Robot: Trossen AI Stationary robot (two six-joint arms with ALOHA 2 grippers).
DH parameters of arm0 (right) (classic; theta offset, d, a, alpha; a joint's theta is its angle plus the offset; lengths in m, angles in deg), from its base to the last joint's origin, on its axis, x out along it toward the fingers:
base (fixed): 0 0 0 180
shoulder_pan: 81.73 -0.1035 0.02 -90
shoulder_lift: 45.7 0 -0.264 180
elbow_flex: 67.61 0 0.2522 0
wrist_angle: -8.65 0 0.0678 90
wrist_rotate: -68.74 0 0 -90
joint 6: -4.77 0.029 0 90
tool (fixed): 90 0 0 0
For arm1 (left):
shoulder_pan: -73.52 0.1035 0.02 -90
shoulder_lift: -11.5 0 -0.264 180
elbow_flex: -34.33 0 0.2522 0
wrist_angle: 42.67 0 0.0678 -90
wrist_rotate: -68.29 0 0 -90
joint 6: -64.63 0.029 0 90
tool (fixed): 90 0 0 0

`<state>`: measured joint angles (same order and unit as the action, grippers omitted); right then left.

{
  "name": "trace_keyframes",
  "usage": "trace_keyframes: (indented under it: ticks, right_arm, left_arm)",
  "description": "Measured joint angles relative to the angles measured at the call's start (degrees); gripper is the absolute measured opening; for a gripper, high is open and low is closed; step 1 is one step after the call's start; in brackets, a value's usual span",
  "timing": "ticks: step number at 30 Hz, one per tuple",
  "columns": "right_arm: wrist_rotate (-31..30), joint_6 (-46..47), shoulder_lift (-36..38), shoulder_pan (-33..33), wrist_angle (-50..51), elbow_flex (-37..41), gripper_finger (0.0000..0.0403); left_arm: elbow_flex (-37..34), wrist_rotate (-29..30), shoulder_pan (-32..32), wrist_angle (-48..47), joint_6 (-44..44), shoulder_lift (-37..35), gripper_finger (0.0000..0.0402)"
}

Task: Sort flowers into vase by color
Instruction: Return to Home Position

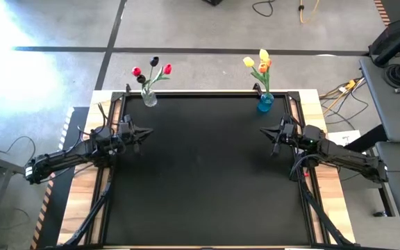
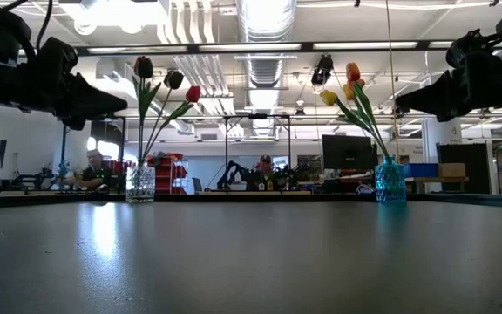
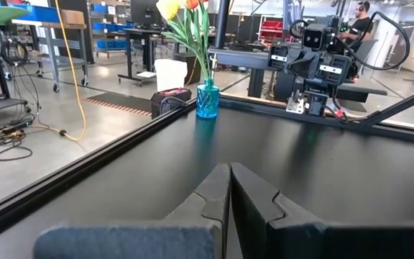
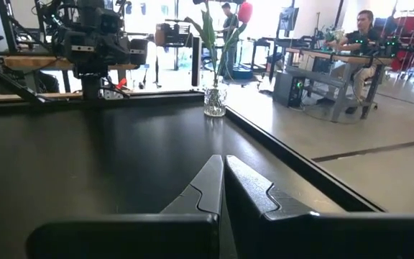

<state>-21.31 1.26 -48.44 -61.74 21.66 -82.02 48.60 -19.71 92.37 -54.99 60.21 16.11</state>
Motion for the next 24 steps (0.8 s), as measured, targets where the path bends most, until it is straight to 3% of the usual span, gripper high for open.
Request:
trace_keyframes:
  ticks: [24]
  right_arm:
    - [0.0, 0.0, 0.0, 0.0, 0.0, 0.0, 0.0009]
  left_arm:
    - [0.0, 0.0, 0.0, 0.1, 0.0, 2.6, 0.0000]
